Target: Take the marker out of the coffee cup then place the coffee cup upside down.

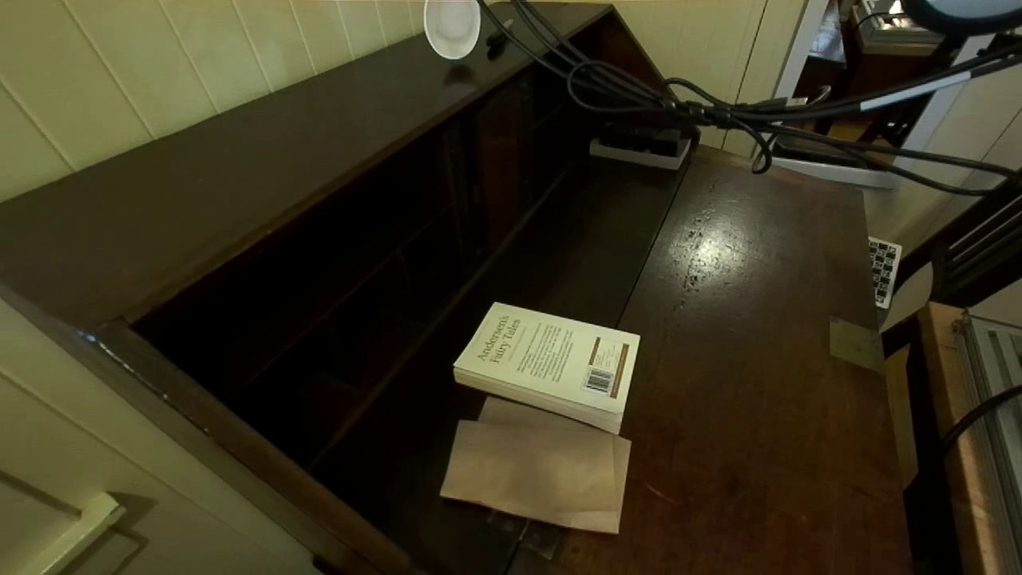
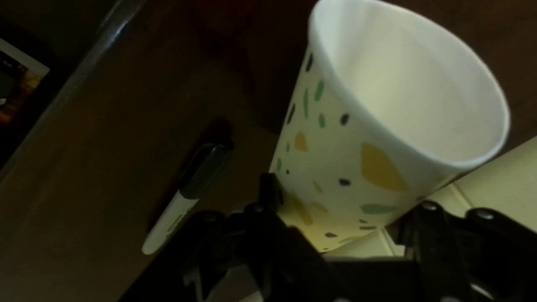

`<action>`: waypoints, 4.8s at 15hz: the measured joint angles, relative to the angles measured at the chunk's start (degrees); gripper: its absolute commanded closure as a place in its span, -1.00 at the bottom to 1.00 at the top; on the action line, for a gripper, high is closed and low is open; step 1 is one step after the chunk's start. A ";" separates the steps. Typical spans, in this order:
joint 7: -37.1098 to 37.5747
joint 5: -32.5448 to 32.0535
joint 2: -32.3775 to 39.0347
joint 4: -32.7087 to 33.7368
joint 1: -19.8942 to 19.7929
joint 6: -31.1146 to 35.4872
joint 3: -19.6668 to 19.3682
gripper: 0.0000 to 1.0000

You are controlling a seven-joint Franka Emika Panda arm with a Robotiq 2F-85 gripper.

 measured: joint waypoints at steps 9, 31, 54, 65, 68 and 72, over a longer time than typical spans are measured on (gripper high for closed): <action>-4.83 -0.48 -2.94 0.01 2.56 -0.03 0.12 -0.21; 2.48 6.47 -9.24 -0.13 0.29 -11.21 6.21 -0.18; 0.17 6.39 -6.57 -0.05 -0.11 -19.12 6.04 -1.00; -4.44 7.11 -10.05 0.00 -1.27 -18.82 6.93 -1.00; -6.87 8.93 -11.19 0.00 -2.62 -19.18 8.15 -1.00; -10.36 11.38 -12.49 0.00 -4.55 -19.77 9.72 -1.00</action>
